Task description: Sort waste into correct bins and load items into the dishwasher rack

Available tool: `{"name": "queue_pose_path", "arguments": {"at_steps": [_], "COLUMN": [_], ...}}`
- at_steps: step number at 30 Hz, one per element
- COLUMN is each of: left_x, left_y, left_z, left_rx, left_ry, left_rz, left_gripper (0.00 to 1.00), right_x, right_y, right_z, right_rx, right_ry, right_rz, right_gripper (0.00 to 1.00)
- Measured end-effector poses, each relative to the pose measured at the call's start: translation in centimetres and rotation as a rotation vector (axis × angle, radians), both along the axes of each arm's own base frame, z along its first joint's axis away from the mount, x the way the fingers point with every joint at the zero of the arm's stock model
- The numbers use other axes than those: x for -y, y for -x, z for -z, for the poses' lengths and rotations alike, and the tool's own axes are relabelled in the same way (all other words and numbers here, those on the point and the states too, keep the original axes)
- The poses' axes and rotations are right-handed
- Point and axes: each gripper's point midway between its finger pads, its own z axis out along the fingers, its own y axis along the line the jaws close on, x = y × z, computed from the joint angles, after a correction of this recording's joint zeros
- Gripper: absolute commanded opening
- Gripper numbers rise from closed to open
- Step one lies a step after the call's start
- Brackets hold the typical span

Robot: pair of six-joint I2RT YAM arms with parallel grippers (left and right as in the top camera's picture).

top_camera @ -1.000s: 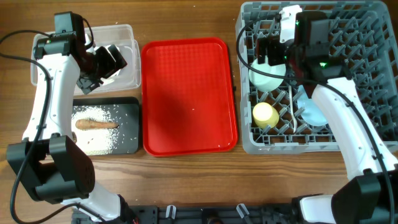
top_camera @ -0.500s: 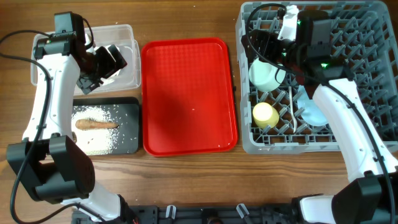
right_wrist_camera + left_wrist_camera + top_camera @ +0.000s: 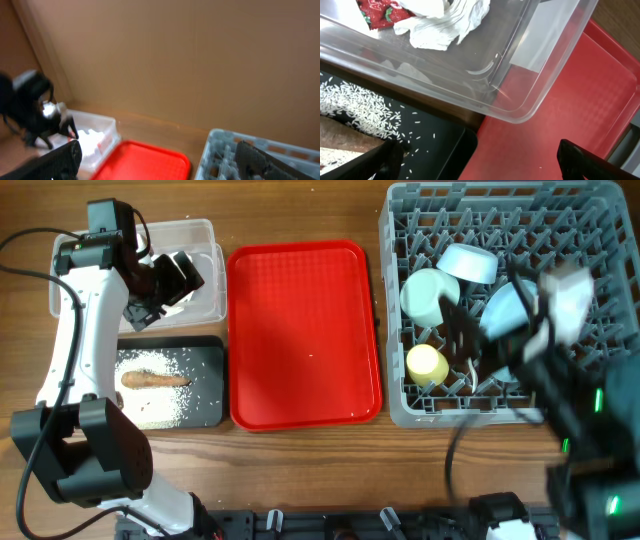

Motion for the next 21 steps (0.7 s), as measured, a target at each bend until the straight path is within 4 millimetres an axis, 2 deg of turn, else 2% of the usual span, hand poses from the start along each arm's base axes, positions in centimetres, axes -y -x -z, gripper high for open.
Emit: {"name": "queue_pose_path", "arguments": {"at_steps": [2, 3, 4, 6, 7, 9, 11, 12, 14, 16, 17, 21], "left_x": [0.0, 0.0, 0.0, 0.0, 0.0, 0.0, 0.0, 0.0, 0.0, 0.0, 0.0, 0.0], "left_y": [0.0, 0.0, -0.1, 0.1, 0.0, 0.0, 0.0, 0.1, 0.1, 0.1, 0.1, 0.1], "left_z": [0.0, 0.0, 0.0, 0.0, 0.0, 0.0, 0.0, 0.0, 0.0, 0.0, 0.0, 0.0], "left_rx": [-0.002, 0.0, 0.003, -0.003, 0.001, -0.002, -0.001, -0.003, -0.003, -0.003, -0.003, -0.003], "left_ry": [0.0, 0.0, 0.0, 0.001, 0.0, 0.0, 0.0, 0.001, 0.001, 0.0, 0.0, 0.001], "left_rz": [0.0, 0.0, 0.0, 0.0, 0.0, 0.0, 0.0, 0.0, 0.0, 0.0, 0.0, 0.0], "left_gripper": [1.0, 1.0, 1.0, 1.0, 1.0, 1.0, 1.0, 1.0, 1.0, 1.0, 1.0, 1.0], "right_x": [0.5, 0.8, 1.4, 1.9, 2.0, 2.0, 2.3, 2.7, 4.0, 4.7, 5.1, 5.6], "right_y": [3.0, 4.4, 5.2, 5.3, 5.1, 5.0, 4.7, 4.1, 2.8, 2.3, 2.2, 2.1], "right_z": [1.8, 3.2, 5.7, 8.9, 11.4, 13.3, 14.0, 15.9, 19.5, 22.7, 23.4, 23.4], "right_rx": [0.1, 0.146, 0.193, 0.246, 0.251, 0.319, 0.344, 0.321, 0.168, 0.038, 0.008, 0.013], "right_ry": [0.04, 0.055, 0.071, 0.073, 0.073, 0.064, 0.042, 0.01, -0.044, -0.035, -0.027, -0.016], "right_rz": [0.003, 0.011, 0.033, 0.058, 0.065, 0.07, 0.084, 0.108, 0.184, 0.233, 0.258, 0.288], "right_gripper": [1.0, 1.0, 1.0, 1.0, 1.0, 1.0, 1.0, 1.0, 1.0, 1.0, 1.0, 1.0]}}
